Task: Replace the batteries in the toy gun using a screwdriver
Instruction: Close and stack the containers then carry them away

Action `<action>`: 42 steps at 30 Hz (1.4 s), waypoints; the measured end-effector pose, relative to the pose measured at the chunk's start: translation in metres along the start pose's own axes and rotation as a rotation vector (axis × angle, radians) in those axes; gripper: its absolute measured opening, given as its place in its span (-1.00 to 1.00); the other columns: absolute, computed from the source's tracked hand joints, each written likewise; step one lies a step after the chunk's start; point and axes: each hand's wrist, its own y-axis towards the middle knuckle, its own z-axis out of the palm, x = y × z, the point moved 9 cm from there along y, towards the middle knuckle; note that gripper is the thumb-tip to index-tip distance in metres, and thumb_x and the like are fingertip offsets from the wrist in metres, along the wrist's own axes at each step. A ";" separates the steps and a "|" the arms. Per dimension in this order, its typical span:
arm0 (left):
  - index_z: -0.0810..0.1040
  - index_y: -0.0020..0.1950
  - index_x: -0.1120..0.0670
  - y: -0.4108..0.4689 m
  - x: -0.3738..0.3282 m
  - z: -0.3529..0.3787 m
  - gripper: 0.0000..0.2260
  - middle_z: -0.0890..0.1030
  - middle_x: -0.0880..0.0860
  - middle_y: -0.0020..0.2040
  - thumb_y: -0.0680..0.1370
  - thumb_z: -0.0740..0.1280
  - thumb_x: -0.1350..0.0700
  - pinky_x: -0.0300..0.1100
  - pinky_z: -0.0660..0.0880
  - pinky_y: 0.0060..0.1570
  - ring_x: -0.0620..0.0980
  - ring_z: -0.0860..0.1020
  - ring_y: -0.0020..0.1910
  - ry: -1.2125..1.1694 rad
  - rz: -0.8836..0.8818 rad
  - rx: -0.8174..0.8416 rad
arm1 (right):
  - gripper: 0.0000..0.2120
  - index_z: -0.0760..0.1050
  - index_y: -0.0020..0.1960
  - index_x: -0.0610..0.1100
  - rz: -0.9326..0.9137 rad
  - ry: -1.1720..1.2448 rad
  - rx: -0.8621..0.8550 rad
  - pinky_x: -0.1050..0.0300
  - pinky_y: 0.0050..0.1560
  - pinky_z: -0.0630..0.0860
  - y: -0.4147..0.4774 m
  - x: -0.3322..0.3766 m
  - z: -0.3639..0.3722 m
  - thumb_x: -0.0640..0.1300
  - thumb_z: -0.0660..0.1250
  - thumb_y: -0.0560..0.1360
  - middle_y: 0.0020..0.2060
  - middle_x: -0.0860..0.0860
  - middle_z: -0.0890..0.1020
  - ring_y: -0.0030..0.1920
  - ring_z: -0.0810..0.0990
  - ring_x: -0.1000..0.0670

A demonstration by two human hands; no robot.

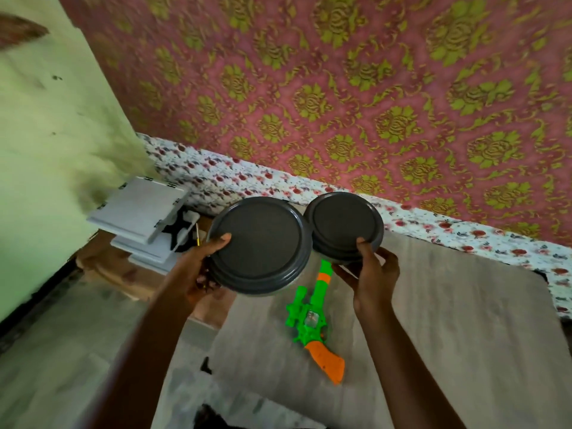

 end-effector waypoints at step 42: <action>0.60 0.24 0.15 0.169 -0.207 -0.463 -0.48 0.54 -0.01 -0.37 0.38 0.61 -0.05 -0.24 0.33 -0.52 -0.11 0.32 -0.57 0.100 -0.112 -0.281 | -0.39 0.26 0.57 -0.17 0.245 0.040 -0.001 0.12 0.12 0.63 -0.068 -0.332 0.479 0.07 0.34 0.63 0.40 -0.11 0.45 0.36 0.51 -0.21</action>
